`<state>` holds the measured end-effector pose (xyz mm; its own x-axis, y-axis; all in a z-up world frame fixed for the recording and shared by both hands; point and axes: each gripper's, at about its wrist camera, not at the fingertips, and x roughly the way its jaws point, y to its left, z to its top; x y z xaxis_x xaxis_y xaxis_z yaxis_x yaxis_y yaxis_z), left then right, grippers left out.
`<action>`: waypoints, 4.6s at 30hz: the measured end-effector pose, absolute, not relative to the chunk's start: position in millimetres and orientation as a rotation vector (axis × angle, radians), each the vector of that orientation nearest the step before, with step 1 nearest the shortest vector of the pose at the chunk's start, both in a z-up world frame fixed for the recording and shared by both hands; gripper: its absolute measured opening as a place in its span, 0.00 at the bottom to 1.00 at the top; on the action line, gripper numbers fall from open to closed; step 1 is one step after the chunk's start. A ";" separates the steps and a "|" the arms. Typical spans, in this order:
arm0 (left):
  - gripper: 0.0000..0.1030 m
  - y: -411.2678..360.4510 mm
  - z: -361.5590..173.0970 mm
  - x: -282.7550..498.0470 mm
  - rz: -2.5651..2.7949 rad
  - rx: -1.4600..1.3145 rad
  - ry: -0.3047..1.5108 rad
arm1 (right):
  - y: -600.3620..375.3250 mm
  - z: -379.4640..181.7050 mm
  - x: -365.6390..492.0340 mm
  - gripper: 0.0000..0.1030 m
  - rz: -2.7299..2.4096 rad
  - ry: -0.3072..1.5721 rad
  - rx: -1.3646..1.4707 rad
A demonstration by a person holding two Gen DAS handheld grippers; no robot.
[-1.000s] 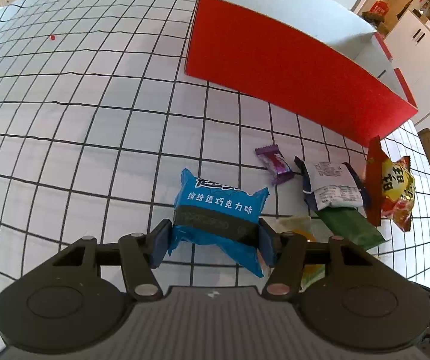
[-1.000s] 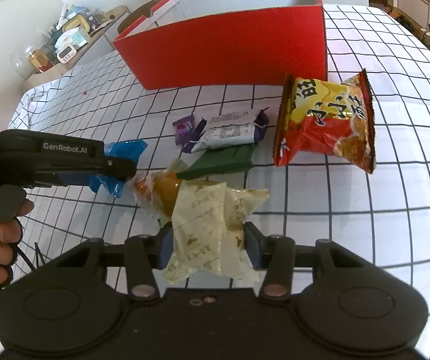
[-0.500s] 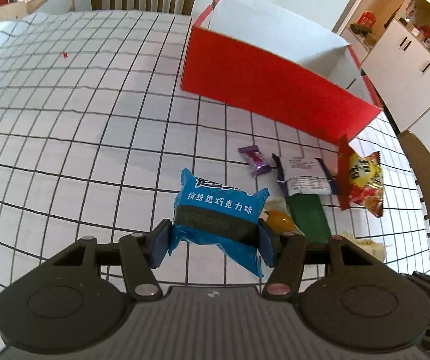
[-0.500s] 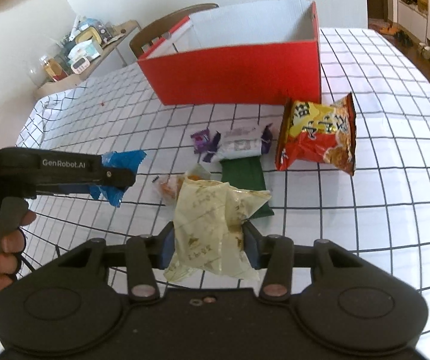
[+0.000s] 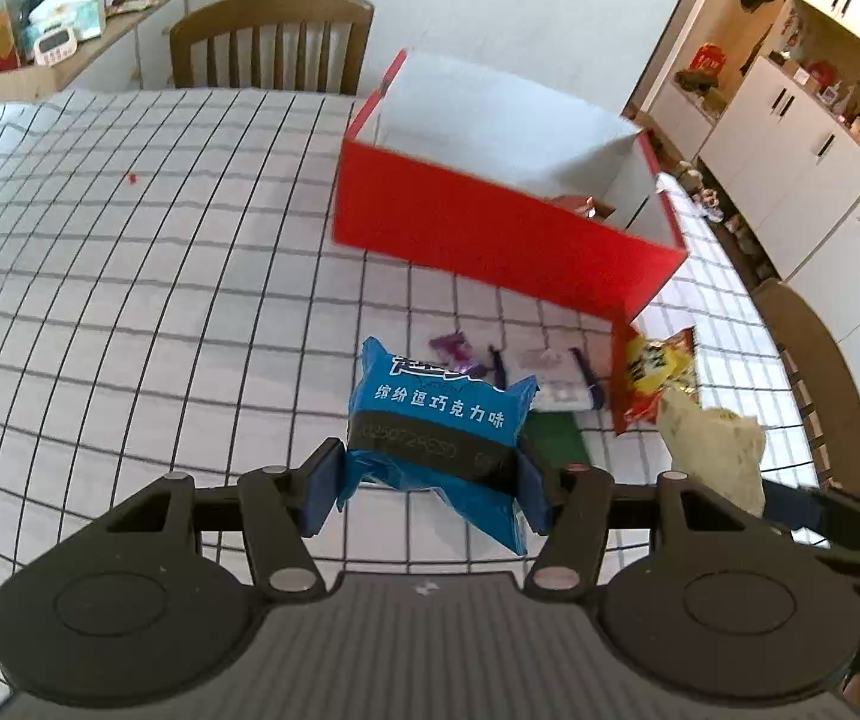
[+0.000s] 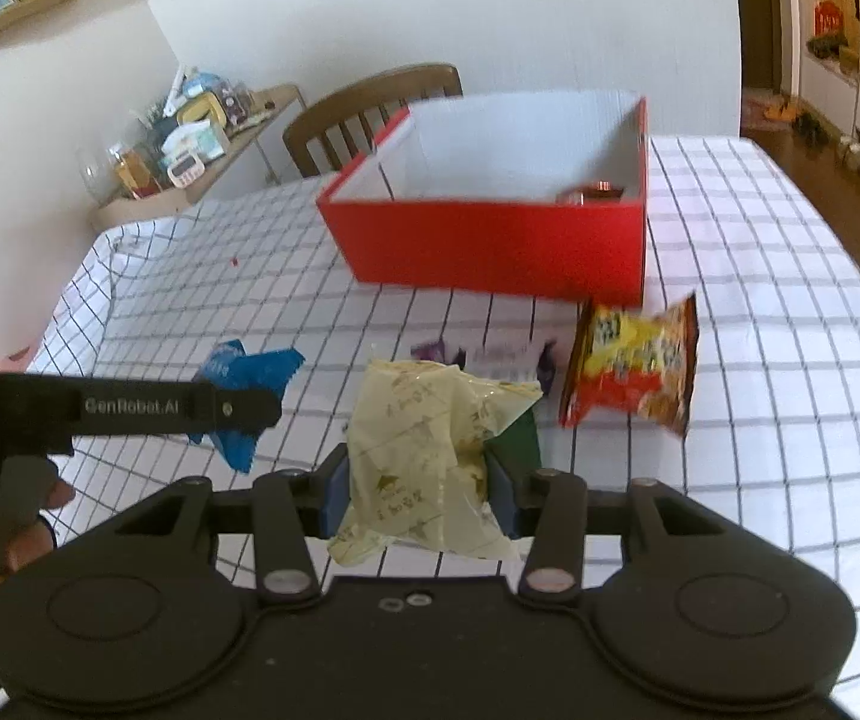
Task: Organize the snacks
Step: 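Carry the blue packet with the left gripper while the right carries the bread bag into the box, then open the left gripper over the box while the right releases the bread bag inside, then withdraw both grippers from the box back toward the remaining snacks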
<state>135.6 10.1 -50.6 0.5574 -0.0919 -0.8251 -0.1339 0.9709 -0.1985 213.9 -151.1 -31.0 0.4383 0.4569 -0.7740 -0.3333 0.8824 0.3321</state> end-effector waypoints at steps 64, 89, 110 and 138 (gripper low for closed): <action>0.57 1.8 -50.3 385.5 0.151 -0.076 1.018 | -126.8 -57.6 455.7 0.44 0.423 0.999 -0.005; 0.58 -10.9 -108.6 413.9 0.126 -0.019 1.179 | -106.8 -104.1 469.8 0.44 0.430 1.130 -0.118; 0.65 1.1 -89.3 397.2 0.151 -0.064 1.139 | -110.6 -97.1 459.3 0.70 0.410 1.103 -0.126; 0.65 1.5 0.9 302.7 0.089 -0.135 0.946 | -138.9 -6.5 389.7 0.77 0.452 0.928 0.004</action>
